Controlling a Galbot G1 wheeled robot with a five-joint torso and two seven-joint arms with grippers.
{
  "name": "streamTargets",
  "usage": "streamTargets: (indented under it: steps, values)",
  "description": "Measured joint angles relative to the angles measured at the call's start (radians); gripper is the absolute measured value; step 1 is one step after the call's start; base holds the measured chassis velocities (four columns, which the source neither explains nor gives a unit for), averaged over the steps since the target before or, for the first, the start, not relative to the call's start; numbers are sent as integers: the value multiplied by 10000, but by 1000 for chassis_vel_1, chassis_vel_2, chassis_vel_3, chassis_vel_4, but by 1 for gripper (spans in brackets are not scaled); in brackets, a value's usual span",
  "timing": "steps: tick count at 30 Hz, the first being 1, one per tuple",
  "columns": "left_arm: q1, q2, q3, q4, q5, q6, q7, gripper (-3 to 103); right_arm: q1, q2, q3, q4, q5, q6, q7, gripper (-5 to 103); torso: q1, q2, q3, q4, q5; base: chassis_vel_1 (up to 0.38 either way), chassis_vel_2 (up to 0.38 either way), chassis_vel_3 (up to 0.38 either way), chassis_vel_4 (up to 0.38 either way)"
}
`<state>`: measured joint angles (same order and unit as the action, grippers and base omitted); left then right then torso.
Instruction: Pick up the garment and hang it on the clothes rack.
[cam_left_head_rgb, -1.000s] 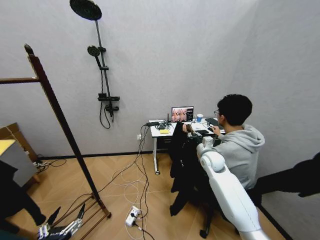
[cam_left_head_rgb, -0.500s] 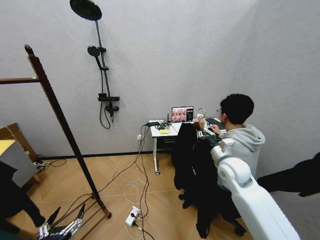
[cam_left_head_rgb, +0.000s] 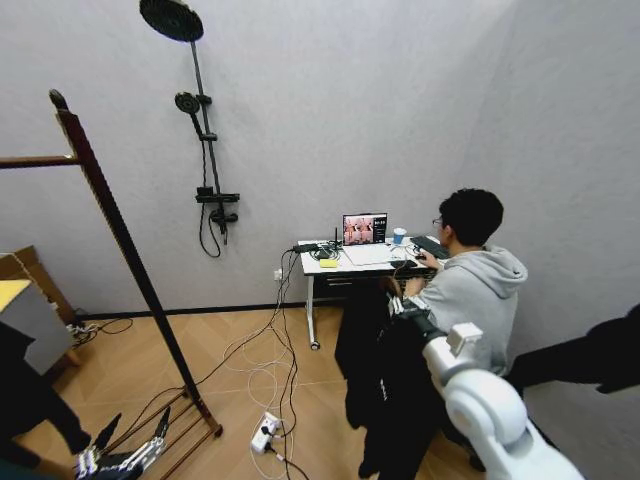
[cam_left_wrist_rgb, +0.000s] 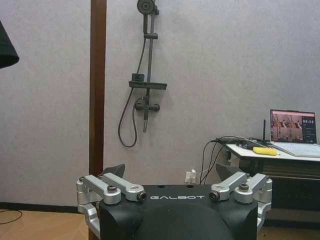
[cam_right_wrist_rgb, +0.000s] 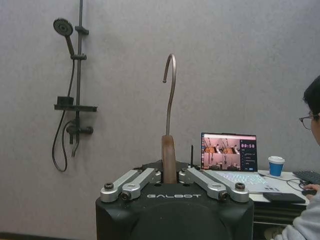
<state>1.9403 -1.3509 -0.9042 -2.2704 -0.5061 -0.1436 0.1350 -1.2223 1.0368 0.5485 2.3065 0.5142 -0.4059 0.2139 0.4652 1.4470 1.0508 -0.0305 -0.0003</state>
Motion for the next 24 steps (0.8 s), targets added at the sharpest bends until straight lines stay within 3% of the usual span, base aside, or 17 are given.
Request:
streamTargets:
  steps: [13,24]
  values:
    - [0,0,0,0,0,0,0,100,-174,661,42,-325,-350,232,-290,9,2,-3,2,-1,2,0,0,0,0]
    - [0,0,0,0,0,0,0,100,-266,757,-74,-459,-479,354,-454,9,2,-3,1,-1,2,18,20,16,17]
